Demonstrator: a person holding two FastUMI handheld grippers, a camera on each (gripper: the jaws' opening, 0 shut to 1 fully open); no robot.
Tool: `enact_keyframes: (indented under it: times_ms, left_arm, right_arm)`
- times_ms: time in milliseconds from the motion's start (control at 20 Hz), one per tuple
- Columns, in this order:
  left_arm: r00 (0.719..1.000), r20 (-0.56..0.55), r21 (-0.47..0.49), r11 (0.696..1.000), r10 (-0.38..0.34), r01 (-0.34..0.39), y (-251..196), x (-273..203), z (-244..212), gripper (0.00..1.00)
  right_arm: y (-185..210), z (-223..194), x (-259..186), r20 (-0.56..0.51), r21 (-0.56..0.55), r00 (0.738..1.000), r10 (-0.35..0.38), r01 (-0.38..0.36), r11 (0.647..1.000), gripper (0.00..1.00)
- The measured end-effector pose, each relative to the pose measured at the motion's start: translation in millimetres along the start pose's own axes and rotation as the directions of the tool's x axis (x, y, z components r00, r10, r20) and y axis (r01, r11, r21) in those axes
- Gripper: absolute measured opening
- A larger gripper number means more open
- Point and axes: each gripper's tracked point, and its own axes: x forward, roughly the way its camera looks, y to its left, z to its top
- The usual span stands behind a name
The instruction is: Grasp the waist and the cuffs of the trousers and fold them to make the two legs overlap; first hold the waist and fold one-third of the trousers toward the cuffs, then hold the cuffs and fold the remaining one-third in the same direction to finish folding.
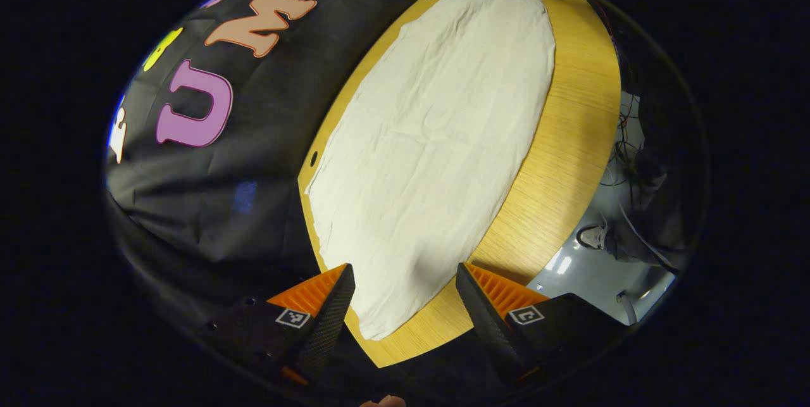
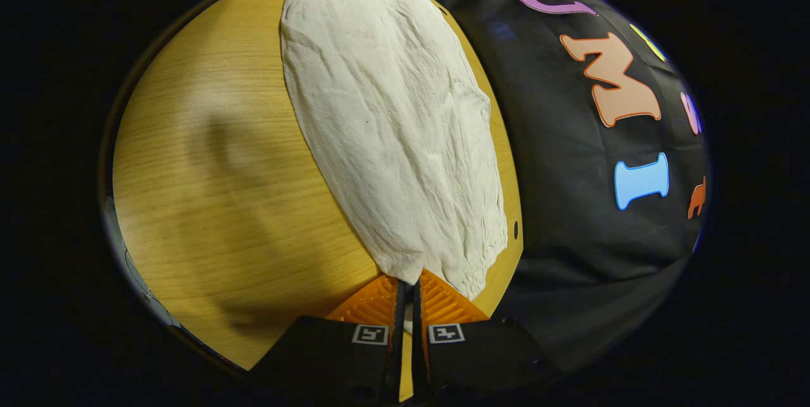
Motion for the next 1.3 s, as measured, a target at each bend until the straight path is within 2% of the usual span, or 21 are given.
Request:
enact_keyframes:
  times_ms: [100, 150, 200, 300, 400, 450, 550, 600, 800, 850, 900, 950, 1000, 1100, 1150, 1200, 1250, 1300]
  left_arm:
    - [0.999, -0.018, 0.018, 0.999, -0.031, 0.032, -7, 5, -6, 0.97]
    - [0.999, -0.020, 0.039, 0.999, -0.033, 0.034, -6, 6, -6, 0.97]
    - [0.999, -0.014, 0.059, 0.997, -0.042, 0.043, -6, 8, -4, 0.97]
    - [0.998, -0.019, 0.087, 0.994, -0.059, 0.061, -9, 12, -3, 0.94]
    - [0.998, -0.017, 0.129, 0.990, -0.057, 0.059, -4, 18, 0, 0.91]
    - [0.998, -0.015, 0.143, 0.988, -0.058, 0.059, -1, 22, 1, 0.91]
    - [0.998, -0.013, 0.156, 0.986, -0.059, 0.060, 4, 30, 3, 0.91]
    - [0.998, -0.016, 0.152, 0.986, -0.068, 0.069, 5, 33, 5, 0.91]
    - [0.996, -0.023, 0.179, 0.980, -0.083, 0.085, 5, 44, 8, 0.74]
    - [0.996, -0.025, 0.179, 0.979, -0.090, 0.093, 3, 45, 9, 0.66]
    - [0.995, -0.028, 0.177, 0.979, -0.098, 0.101, 1, 48, 9, 0.61]
    - [0.994, -0.032, 0.174, 0.979, -0.101, 0.105, 1, 48, 6, 0.51]
    - [0.993, -0.037, 0.167, 0.979, -0.111, 0.116, 0, 49, 6, 0.46]
    - [0.990, -0.054, 0.147, 0.980, -0.131, 0.137, -4, 51, 3, 0.33]
    - [0.988, -0.062, 0.139, 0.979, -0.141, 0.148, -6, 52, 3, 0.23]
    - [0.987, -0.067, 0.133, 0.979, -0.145, 0.153, -9, 52, 3, 0.17]
    - [0.988, -0.068, 0.135, 0.980, -0.135, 0.143, -8, 53, 3, 0.05]
    - [0.990, -0.069, 0.141, 0.981, -0.126, 0.135, -7, 54, 3, 0.02]
  right_arm:
    - [0, 1, 1, -0.001, -0.003, 1.000, -0.003, 0.003, 1.000, 0.09]
    - [0, 1, 0, -0.001, -0.005, 1.000, -0.004, 0.004, 1.000, 0.05]
    - [0, 1, 1, -0.002, -0.006, 1.000, -0.004, 0.004, 1.000, 0.09]
    - [0, 0, 0, -0.002, -0.004, 1.000, -0.006, 0.006, 1.000, 0.05]
    - [0, 0, 0, -0.003, -0.005, 1.000, -0.011, 0.011, 1.000, 0.09]
    - [-1, 1, 0, -0.003, -0.005, 1.000, -0.014, 0.014, 1.000, 0.05]
    - [0, 1, 0, -0.003, -0.006, 1.000, -0.021, 0.021, 1.000, 0.05]
    - [-1, 0, 0, -0.003, -0.006, 1.000, -0.024, 0.024, 1.000, 0.09]
    - [-1, 0, 1, -0.007, -0.010, 0.999, -0.037, 0.037, 0.999, 0.08]
    - [-1, 0, 0, -0.007, -0.008, 0.999, -0.038, 0.038, 0.999, 0.08]
    - [-1, 1, 1, -0.007, -0.008, 0.999, -0.038, 0.038, 0.999, 0.05]
    - [-1, 1, 1, -0.007, -0.008, 0.999, -0.038, 0.038, 0.999, 0.08]
    - [-1, 1, 1, -0.007, -0.009, 0.999, -0.039, 0.039, 0.999, 0.09]
    - [-1, 0, 1, -0.006, -0.010, 0.999, -0.039, 0.039, 0.999, 0.05]
    - [-2, 1, 0, -0.005, -0.009, 0.999, -0.039, 0.039, 0.999, 0.09]
    - [-2, 1, 0, -0.004, -0.008, 0.999, -0.039, 0.039, 0.999, 0.09]
    - [-2, 0, 0, -0.005, -0.009, 0.999, -0.037, 0.037, 0.999, 0.09]
    - [-2, -1, 1, -0.008, -0.007, 0.999, -0.032, 0.032, 0.999, 0.09]
